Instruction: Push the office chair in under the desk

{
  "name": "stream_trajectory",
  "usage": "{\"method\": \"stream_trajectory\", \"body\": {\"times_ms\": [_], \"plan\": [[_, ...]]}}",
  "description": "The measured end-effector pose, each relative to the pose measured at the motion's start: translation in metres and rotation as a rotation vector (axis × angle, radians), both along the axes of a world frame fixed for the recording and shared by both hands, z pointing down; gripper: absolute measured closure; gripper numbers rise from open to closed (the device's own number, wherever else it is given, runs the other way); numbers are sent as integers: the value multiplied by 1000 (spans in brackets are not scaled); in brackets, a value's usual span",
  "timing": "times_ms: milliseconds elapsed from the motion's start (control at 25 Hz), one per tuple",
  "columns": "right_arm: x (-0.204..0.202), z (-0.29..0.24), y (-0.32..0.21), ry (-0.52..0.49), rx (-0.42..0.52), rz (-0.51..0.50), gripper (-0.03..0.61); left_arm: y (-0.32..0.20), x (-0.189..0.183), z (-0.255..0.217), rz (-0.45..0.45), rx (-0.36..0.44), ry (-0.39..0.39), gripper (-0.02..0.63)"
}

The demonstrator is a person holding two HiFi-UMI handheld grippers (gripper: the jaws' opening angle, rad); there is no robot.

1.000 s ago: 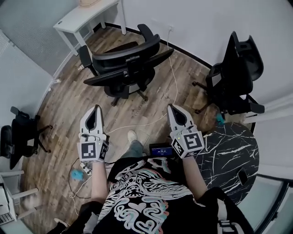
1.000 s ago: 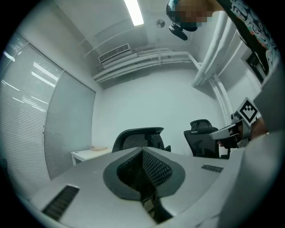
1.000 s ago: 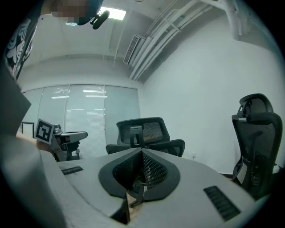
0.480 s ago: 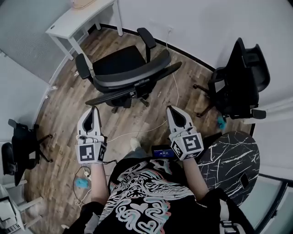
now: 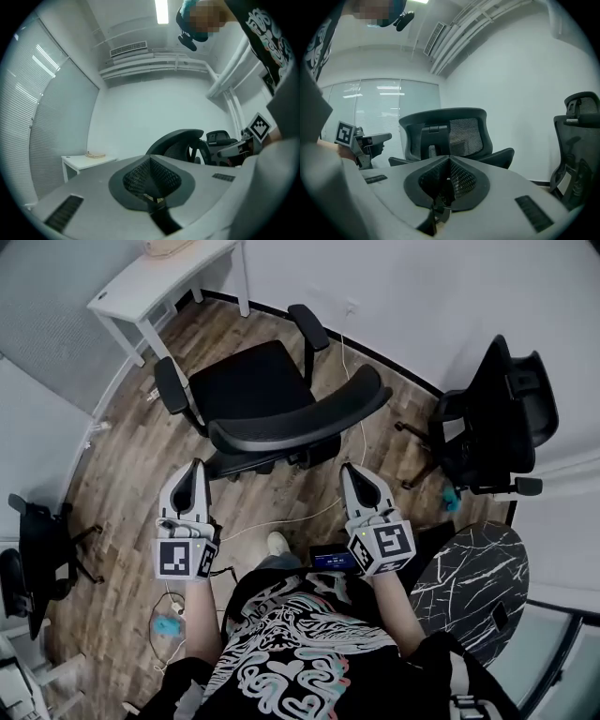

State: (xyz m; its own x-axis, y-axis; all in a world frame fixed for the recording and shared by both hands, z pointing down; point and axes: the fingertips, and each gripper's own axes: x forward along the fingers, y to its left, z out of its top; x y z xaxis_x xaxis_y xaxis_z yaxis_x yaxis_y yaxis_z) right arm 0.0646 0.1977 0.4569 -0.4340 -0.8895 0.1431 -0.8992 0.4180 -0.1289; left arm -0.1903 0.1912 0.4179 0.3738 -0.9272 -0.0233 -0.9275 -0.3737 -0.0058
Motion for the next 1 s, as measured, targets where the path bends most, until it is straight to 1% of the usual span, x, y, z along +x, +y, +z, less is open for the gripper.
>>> {"method": "stream_trajectory", "body": {"times_ms": [200, 320, 400, 480, 520, 680, 800, 920, 1000], "plan": [[-10, 4, -5, 34, -9, -13, 537, -13, 3, 11, 37, -24, -109, 609], [-11, 6, -6, 36, -13, -12, 528, -16, 5, 14, 43, -39, -148, 607], [-13, 5, -7, 48, -6, -23, 526, -17, 8, 15, 61, -21, -172, 606], [-15, 4, -9, 63, 3, -35, 523, -19, 11, 15, 72, -11, -191, 577], [-14, 5, -11, 62, 4, -36, 523, -21, 12, 15, 74, -16, -202, 576], [-13, 9, -18, 22, -17, -28, 512, -28, 18, 20, 90, -44, -236, 510], [-12, 8, -18, 14, -19, -31, 498, -30, 22, 27, 102, -83, -257, 486], [-11, 7, -20, 1, -23, -30, 488, -43, 25, 29, 102, -75, -245, 453], [-12, 8, -20, 4, -28, -35, 483, -45, 25, 32, 108, -92, -252, 443]]}}
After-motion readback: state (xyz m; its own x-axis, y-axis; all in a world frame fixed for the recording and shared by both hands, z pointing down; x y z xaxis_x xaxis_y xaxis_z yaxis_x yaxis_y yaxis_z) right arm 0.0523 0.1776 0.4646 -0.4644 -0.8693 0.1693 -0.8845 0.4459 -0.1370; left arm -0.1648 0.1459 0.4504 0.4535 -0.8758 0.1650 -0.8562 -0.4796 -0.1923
